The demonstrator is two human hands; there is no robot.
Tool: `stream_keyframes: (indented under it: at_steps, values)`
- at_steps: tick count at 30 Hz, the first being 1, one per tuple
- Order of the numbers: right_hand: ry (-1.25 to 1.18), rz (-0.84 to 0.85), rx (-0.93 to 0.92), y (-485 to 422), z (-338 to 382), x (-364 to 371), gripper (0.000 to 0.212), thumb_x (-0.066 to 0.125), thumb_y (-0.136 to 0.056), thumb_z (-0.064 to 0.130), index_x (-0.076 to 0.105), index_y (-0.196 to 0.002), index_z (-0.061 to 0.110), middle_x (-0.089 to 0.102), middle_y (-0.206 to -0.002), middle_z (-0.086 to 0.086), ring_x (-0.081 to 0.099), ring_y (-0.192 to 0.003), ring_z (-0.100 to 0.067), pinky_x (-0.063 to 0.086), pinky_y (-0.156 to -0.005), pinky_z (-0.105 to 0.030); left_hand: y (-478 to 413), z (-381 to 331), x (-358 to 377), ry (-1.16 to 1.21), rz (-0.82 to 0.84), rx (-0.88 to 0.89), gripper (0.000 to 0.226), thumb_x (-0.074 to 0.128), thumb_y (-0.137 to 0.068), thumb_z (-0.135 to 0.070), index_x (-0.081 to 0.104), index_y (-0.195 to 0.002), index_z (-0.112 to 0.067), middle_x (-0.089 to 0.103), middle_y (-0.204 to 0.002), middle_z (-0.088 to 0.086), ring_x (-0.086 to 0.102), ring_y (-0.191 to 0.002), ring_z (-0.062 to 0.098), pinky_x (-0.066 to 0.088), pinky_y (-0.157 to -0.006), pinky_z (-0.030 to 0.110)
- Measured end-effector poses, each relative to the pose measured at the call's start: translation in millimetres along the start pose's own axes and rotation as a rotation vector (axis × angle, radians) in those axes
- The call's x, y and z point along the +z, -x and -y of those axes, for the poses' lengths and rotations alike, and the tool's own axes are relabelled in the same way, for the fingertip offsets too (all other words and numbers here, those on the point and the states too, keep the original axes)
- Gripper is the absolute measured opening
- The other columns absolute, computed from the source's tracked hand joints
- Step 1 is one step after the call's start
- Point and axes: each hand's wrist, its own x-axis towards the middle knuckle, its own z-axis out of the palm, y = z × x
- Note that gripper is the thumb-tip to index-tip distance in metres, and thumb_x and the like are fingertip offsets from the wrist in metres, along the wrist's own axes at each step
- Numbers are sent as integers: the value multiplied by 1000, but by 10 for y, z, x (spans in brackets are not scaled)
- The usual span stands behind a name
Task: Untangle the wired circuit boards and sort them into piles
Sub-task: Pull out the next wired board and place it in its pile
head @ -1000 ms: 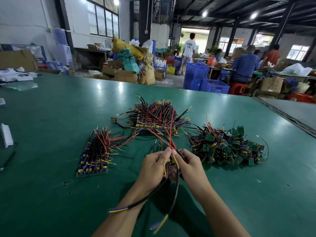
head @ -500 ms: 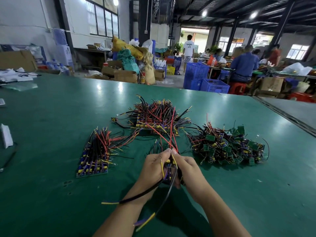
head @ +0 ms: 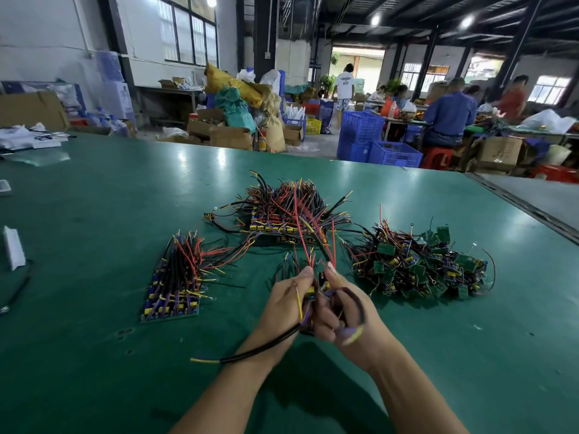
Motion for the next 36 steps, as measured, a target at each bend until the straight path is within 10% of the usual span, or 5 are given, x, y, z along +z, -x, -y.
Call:
stream_keyframes:
  at_steps: [11, 18, 31, 33, 36]
  values:
    - [465, -137, -146, -2, -40, -72, 60, 49, -87, 60, 60, -55, 10, 56, -51, -13, 54, -45, -23, 42, -52, -29, -32, 25, -9, -200, -186, 128, 80, 41, -79, -63, 52, -62, 14, 48, -58, 16, 45, -56, 23, 37, -56, 32]
    - [755, -234, -209, -53, -87, -120, 55, 58, -94, 43, 40, -53, 12, 36, -50, 4, 33, -50, -13, 29, -54, -28, -107, 174, -136, -570, -293, 350, 52, 33, -92, -50, 71, -62, -31, 71, -70, -4, 66, -69, 16, 46, -64, 27]
    - [138, -204, -72, -80, -69, -42, 30, 68, -79, 35, 71, -78, 5, 60, -73, -19, 56, -62, -26, 50, -58, -33, -120, 138, -91, -426, -358, 329, 35, 48, -83, -42, 56, -73, -9, 55, -59, 4, 49, -59, 18, 42, -63, 40]
    - [55, -236, -42, -99, -33, -76, 27, 70, -75, 38, 70, -64, 13, 57, -61, -9, 54, -50, -21, 49, -51, -28, -88, 128, -118, -368, -327, 332, 15, 51, -69, -16, 50, -84, -16, 54, -72, -3, 48, -63, 10, 41, -64, 32]
    - [11, -286, -4, -110, -1, -160, 34, 68, -83, 34, 72, -56, 15, 59, -54, -2, 57, -44, -14, 48, -43, -24, -52, 133, -172, -486, -57, 333, 69, 65, -62, -15, 42, -126, -21, 55, -120, -6, 53, -102, 2, 43, -81, 17]
